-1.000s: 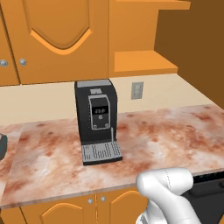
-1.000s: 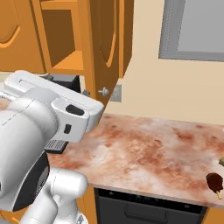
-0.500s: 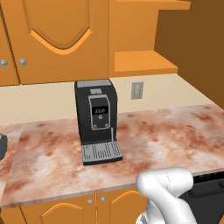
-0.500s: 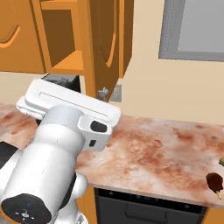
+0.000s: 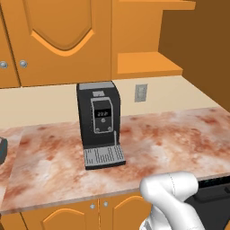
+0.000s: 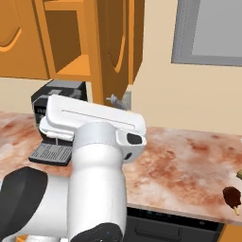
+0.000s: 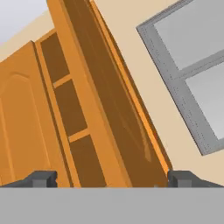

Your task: Open the cabinet. Pick the sponge and place it next to the sink. Then close the cabinet.

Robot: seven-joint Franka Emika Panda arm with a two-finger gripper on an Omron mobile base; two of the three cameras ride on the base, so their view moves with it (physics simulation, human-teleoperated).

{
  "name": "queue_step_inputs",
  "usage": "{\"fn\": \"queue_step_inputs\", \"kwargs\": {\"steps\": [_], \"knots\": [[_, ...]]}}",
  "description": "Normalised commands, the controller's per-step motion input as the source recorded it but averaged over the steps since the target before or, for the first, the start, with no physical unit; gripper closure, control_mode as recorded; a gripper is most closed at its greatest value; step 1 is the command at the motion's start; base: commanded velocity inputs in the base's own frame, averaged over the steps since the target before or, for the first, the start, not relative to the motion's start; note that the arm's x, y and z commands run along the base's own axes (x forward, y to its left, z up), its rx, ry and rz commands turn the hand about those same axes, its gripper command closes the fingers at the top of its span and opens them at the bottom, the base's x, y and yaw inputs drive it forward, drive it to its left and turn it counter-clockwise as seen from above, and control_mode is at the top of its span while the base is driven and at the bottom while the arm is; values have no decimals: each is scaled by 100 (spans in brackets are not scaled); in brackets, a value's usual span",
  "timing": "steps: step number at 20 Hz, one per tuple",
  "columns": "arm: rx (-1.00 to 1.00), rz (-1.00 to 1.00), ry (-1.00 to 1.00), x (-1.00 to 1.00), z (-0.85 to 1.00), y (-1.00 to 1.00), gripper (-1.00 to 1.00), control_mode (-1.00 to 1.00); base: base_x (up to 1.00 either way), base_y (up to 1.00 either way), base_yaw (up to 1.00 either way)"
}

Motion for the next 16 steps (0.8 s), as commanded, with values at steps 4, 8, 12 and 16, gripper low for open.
{"fn": "queue_step_inputs", "kwargs": {"steps": [4,8,12,16], "knots": [[0,23,0,1,0,-14,-100,-100,0,0,0],[-2,13,0,32,-12,-3,-100,-100,0,0,0],[-8,1,5,66,-38,0,-100,-100,0,0,0],[-4,2,1,57,-33,-7,-100,-100,0,0,0]]}}
